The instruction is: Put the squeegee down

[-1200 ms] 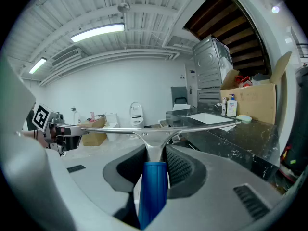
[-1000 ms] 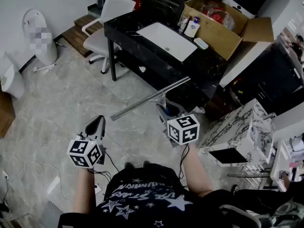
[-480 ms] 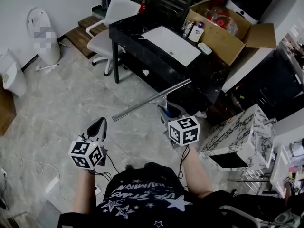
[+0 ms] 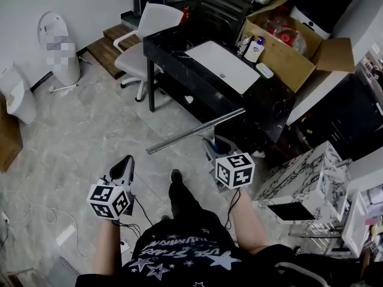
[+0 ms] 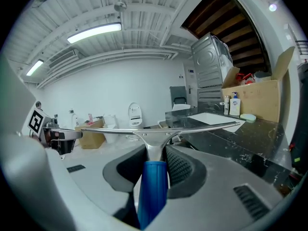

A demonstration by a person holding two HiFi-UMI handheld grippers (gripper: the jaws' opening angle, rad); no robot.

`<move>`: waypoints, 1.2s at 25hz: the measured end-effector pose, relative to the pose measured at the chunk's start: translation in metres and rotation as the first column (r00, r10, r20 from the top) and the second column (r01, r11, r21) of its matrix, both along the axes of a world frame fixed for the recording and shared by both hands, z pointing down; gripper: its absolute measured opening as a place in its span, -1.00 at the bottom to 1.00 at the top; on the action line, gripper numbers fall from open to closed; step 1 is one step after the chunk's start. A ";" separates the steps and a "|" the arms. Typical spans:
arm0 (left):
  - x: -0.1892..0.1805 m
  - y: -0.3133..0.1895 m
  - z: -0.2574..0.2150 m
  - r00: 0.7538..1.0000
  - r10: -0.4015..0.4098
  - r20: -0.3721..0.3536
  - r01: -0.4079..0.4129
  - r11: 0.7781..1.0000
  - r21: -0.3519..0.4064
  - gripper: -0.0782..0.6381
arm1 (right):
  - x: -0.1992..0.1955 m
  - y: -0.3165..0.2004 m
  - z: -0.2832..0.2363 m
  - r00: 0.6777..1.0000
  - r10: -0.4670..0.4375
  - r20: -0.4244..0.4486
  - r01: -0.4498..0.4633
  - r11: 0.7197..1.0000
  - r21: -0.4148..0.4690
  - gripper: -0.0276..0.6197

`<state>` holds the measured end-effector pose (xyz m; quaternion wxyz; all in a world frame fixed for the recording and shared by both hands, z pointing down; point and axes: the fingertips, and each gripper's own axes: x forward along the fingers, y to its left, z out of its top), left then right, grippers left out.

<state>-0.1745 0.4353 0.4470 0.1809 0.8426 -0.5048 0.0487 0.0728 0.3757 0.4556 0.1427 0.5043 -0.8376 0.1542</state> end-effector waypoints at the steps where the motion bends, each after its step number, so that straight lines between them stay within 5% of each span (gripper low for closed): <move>1: 0.000 -0.007 0.002 1.000 -0.004 0.001 0.004 1.000 -0.004 -0.72 | 0.001 -0.009 0.003 1.000 0.000 0.004 0.000 1.000 -0.004 -0.49; 30: 0.041 -0.402 -0.006 0.997 -0.054 0.055 0.055 0.998 -0.013 -0.72 | 0.043 -0.437 0.008 0.998 -0.027 0.056 0.027 1.000 -0.003 -0.49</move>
